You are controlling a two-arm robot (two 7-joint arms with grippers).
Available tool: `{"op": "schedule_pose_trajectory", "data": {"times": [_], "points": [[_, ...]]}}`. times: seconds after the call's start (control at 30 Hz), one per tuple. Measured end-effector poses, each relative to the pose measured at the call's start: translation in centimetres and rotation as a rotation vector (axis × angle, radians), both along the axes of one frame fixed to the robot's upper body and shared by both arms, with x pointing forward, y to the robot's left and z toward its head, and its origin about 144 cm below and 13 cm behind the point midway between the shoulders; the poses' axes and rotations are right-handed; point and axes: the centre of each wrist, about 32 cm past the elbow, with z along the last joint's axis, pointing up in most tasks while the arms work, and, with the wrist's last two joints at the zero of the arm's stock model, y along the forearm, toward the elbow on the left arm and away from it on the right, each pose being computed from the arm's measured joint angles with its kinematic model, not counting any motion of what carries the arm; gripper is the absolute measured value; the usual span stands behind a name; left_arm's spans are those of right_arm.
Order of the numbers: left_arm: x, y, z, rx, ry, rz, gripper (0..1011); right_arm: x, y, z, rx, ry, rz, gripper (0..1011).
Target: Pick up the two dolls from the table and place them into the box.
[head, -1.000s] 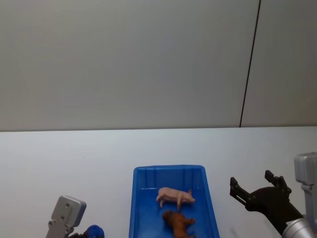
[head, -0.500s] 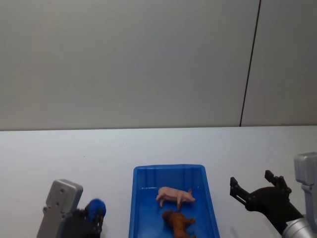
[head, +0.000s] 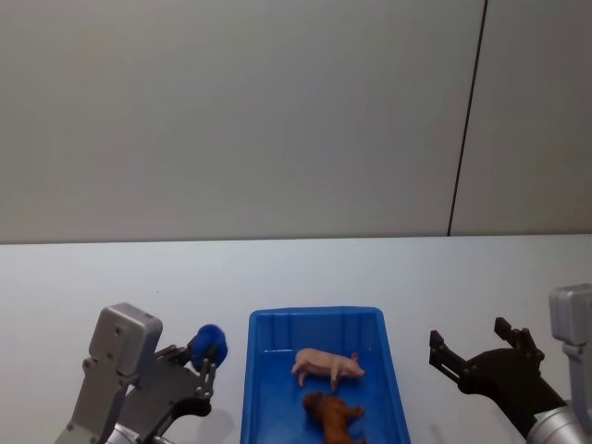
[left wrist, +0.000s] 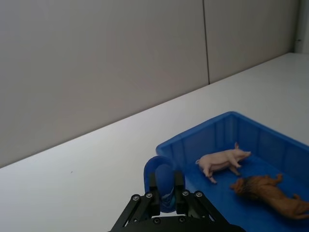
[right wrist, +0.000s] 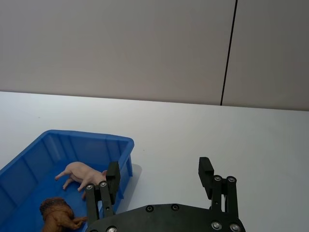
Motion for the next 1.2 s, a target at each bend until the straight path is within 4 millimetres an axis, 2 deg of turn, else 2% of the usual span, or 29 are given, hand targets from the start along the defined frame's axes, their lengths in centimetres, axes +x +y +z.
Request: {"op": "schedule_pose_trajectory", "data": {"times": [0.23,0.3,0.43,0.47,0.57,0.63,0.67,0.8,0.87,0.9,1.0,1.2], "points": [[0.5,-0.2,0.6,-0.03,-0.04,-0.093,121,0.0,0.0,0.0,0.0,0.0,0.0,1001],[0.7,-0.3,0.7,-0.042,-0.049,-0.124,137,0.0,0.0,0.0,0.0,0.0,0.0,1001],[1.1,-0.5,0.9,-0.065,-0.064,-0.194,295,0.0,0.0,0.0,0.0,0.0,0.0,1001],[1.2,-0.6,0.9,-0.067,-0.065,-0.201,295,0.0,0.0,0.0,0.0,0.0,0.0,1001],[1.5,-0.8,1.0,-0.084,-0.073,-0.252,418,0.0,0.0,0.0,0.0,0.0,0.0,1001],[1.7,-0.9,1.1,-0.092,-0.076,-0.275,450,0.0,0.0,0.0,0.0,0.0,0.0,1001],[1.8,-1.0,1.1,-0.096,-0.077,-0.287,524,0.0,0.0,0.0,0.0,0.0,0.0,1001],[2.3,-1.4,1.1,-0.116,-0.084,-0.346,599,0.0,0.0,0.0,0.0,0.0,0.0,1001],[2.7,-1.7,1.2,-0.132,-0.088,-0.392,709,0.0,0.0,0.0,0.0,0.0,0.0,1001],[2.7,-1.7,1.2,-0.132,-0.088,-0.392,709,0.0,0.0,0.0,0.0,0.0,0.0,1001],[3.2,-2.2,1.2,-0.151,-0.094,-0.447,844,0.0,0.0,0.0,0.0,0.0,0.0,1001],[3.7,-2.6,1.2,-0.168,-0.101,-0.497,969,0.0,0.0,0.0,0.0,0.0,0.0,1001]]}}
